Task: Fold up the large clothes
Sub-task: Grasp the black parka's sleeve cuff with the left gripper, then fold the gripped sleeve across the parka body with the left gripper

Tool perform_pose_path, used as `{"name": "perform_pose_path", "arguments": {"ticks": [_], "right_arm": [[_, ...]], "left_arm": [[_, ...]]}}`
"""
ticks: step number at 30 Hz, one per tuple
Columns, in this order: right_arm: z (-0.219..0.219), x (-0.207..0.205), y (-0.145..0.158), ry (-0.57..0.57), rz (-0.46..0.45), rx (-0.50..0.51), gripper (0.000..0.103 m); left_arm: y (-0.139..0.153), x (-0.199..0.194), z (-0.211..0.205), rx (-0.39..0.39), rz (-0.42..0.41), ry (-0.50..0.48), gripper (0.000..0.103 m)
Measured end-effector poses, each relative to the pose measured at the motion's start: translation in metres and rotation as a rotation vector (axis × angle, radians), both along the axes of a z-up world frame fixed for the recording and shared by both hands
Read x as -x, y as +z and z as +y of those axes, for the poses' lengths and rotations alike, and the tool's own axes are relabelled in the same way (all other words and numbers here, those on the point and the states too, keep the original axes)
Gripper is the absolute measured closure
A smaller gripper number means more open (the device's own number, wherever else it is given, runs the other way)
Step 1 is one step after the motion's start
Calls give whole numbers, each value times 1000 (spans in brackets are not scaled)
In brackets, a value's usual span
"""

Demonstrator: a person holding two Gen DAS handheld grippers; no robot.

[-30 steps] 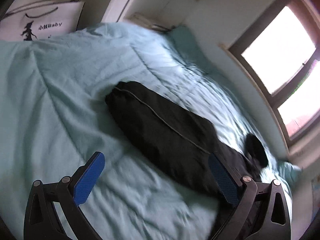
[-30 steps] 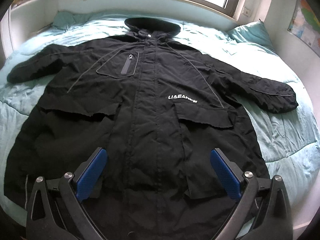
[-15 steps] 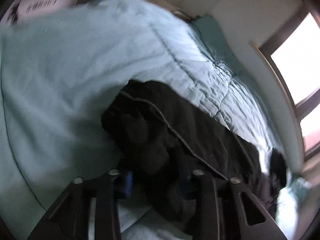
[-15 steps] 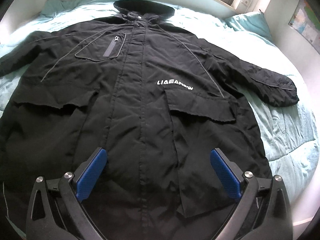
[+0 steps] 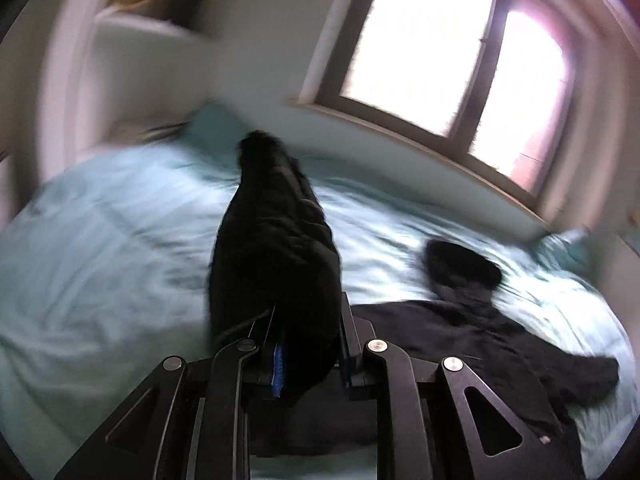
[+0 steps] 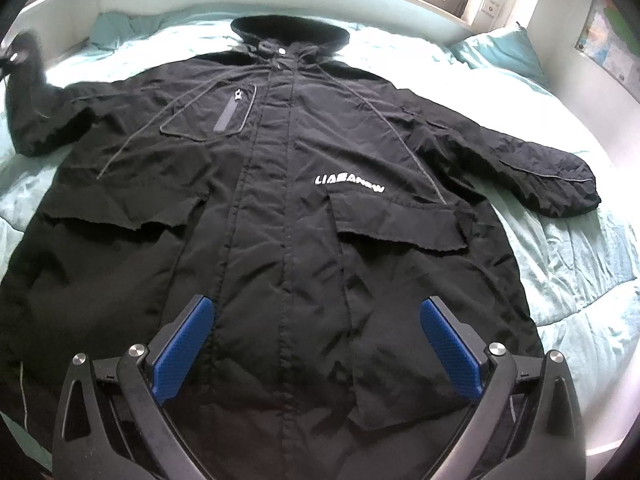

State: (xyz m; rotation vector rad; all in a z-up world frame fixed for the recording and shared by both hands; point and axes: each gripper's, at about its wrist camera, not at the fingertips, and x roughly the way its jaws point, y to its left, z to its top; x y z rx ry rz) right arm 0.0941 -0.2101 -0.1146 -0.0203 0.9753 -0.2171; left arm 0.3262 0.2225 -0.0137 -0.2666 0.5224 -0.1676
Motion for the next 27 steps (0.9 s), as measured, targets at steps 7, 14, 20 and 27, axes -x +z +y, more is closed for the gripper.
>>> {"name": "perform_pose_path", "arguments": {"ticks": [7,14,20,27], "right_arm": [[-29,7,11,-59,-32,-42,0],[-62,11,15,-125,-60,-101,0],[-83,10,14,-134,-50,-70,0],[-76,-62,43,18,-71,-184,0]], "left_arm": [[4,-4,-167,-47,17,-326,83],[-91,-40,-313,-120,321,-568,82],[-151,-53,-344,-96,461,-596,80],[-95,-35,-288,121,377,-712,39]]}}
